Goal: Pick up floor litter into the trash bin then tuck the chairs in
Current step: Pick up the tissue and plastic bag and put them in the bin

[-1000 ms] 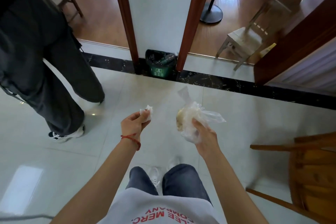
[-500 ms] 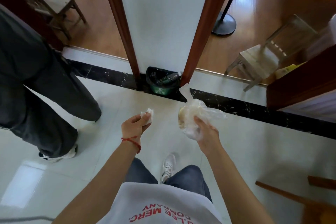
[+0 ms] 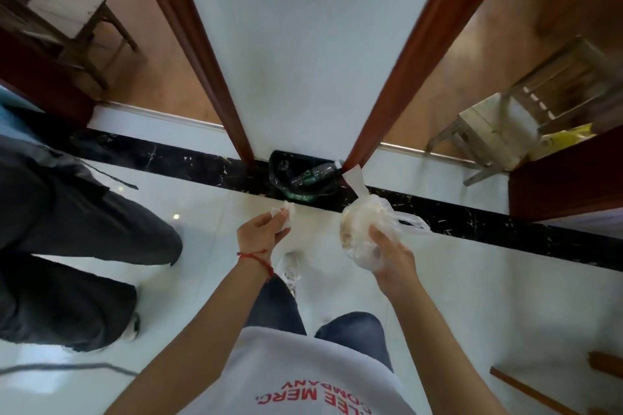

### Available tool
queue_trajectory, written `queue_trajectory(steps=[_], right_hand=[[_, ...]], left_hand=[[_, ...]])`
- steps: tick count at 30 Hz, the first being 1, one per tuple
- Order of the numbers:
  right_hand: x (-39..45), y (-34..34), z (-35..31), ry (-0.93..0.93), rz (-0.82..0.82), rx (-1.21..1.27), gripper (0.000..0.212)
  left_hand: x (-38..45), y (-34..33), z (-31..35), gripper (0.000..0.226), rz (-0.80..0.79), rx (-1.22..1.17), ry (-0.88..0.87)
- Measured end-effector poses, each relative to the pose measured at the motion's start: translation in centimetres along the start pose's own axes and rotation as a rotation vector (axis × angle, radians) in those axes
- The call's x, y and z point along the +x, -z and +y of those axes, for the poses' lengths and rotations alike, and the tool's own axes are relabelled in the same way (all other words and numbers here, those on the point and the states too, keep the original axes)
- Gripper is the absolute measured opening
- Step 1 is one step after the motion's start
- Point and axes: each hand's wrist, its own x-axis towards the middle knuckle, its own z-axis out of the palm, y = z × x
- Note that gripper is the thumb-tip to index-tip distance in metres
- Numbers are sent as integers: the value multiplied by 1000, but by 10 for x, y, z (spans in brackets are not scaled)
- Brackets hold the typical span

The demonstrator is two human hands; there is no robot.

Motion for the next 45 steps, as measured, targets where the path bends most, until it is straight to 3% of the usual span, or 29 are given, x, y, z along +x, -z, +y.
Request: queue_trajectory(steps=[6,12,16,23,28,35,41,45], right_hand=[[40,-47,-24,-27,9,31,8],[83,-57,-32,-96,61,-8,18],[112,-58,-35,-122,92,-49,12],[149,-59,-40,-157,94,20,14],[157,-62,-44,-170,77,34,10],[166,-61,-45,-182,62,76,10],[174,-58,-44,-210,83,47,9],[177,-61,-43,-217,72,34,8]], left_hand=[[64,-26,32,16,46,31,52],[114,-50,31,14,54,49,99],[144,-70,24,6,86,31,154],[199,-94,8,40,199,11,237],[215,-113,10,19,198,-25,257],[235,-137,14,19,255,-32,299],[237,-137,19,16,221,88,235],[229,-124,14,29,122,492,-15]])
